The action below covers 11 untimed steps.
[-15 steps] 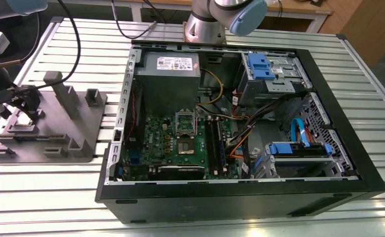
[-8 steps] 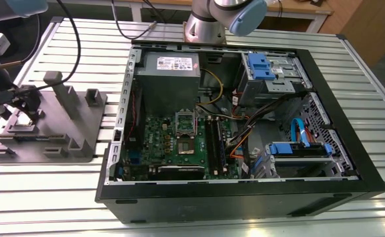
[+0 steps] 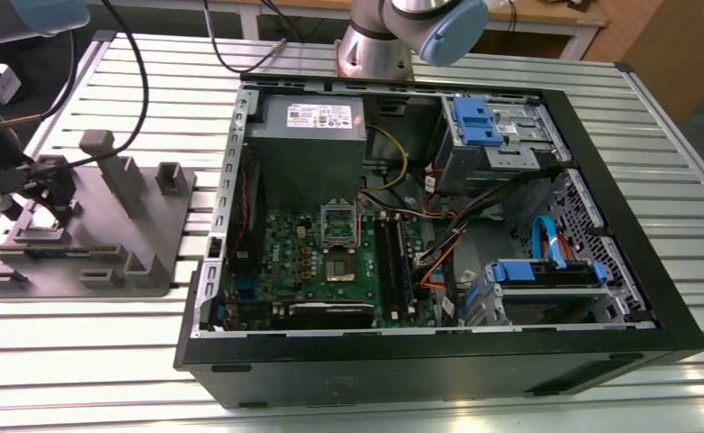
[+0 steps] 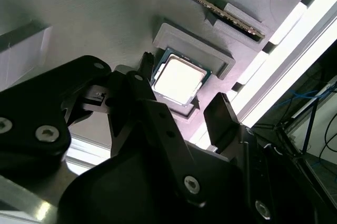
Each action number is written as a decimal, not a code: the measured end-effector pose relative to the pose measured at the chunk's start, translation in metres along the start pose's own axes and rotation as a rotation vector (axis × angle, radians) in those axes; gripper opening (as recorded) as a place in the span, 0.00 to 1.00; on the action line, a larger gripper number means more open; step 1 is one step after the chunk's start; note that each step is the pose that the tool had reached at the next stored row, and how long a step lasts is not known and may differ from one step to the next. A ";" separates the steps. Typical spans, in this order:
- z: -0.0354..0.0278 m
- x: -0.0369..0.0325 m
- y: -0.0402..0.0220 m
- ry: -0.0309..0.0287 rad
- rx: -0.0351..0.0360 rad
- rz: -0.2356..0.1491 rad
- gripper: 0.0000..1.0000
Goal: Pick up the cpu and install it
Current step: 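Pick up the cpu and move it towards the insertion slot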
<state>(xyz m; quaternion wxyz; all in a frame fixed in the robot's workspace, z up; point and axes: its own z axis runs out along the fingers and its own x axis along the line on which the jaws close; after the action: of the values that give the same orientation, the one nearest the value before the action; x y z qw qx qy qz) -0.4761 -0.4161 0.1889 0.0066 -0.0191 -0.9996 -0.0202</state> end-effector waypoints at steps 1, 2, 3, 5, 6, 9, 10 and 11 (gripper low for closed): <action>0.0005 0.0000 0.0000 0.0001 0.0001 0.000 0.65; 0.0010 0.0000 -0.0001 0.0001 0.0000 0.000 0.65; 0.0015 0.0000 -0.0001 0.0001 0.0000 0.000 0.65; 0.0022 0.0000 -0.0001 0.0002 0.0001 0.000 0.65; 0.0027 0.0000 -0.0001 0.0001 0.0000 0.000 0.65; 0.0056 -0.0001 -0.0003 0.0001 0.0000 0.000 0.65; 0.0082 -0.0001 -0.0003 0.0001 0.0001 0.000 0.65; 0.0086 -0.0001 -0.0004 0.0001 0.0001 0.000 0.65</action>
<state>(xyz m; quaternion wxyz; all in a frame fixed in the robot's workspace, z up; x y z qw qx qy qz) -0.4761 -0.4161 0.1803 0.0067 -0.0191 -0.9996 -0.0202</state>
